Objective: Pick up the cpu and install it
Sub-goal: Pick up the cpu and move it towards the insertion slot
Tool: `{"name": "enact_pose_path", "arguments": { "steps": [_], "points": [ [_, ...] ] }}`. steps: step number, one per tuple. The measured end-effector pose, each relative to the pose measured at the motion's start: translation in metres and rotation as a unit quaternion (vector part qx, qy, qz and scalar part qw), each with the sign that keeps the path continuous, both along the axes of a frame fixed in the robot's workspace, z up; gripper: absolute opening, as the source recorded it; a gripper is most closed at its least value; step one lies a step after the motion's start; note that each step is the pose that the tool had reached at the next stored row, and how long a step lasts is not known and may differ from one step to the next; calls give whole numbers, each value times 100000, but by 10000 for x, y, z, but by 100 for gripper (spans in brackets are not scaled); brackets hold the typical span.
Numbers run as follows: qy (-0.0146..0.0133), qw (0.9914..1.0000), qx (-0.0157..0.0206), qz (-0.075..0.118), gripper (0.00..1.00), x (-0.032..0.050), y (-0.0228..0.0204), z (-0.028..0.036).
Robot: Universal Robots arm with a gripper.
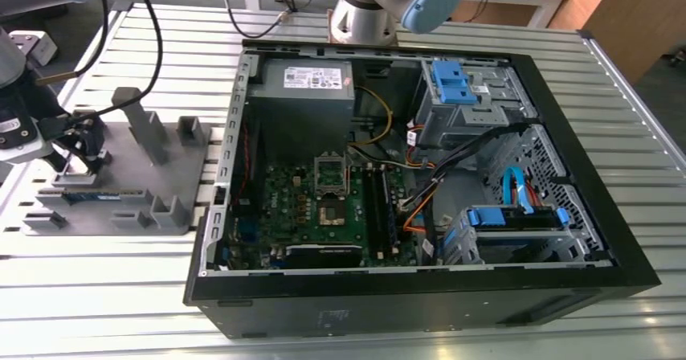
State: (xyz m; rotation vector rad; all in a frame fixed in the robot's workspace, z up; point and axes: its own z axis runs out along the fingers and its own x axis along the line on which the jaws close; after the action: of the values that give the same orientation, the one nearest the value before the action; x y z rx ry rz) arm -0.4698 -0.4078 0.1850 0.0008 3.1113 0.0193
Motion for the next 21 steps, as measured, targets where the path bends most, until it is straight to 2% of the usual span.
{"name": "enact_pose_path", "arguments": {
  "steps": [7, 8, 9, 21],
  "points": [
    [1, 100000, -1, -1, 54, 0, 0, -1],
    [14, 100000, -9, -2, 53, 0, 0, 0],
    [14, 100000, -8, -2, 47, -1, 0, 0],
    [4, 100000, -3, 0, 47, 0, 0, -2]
  ]
}}
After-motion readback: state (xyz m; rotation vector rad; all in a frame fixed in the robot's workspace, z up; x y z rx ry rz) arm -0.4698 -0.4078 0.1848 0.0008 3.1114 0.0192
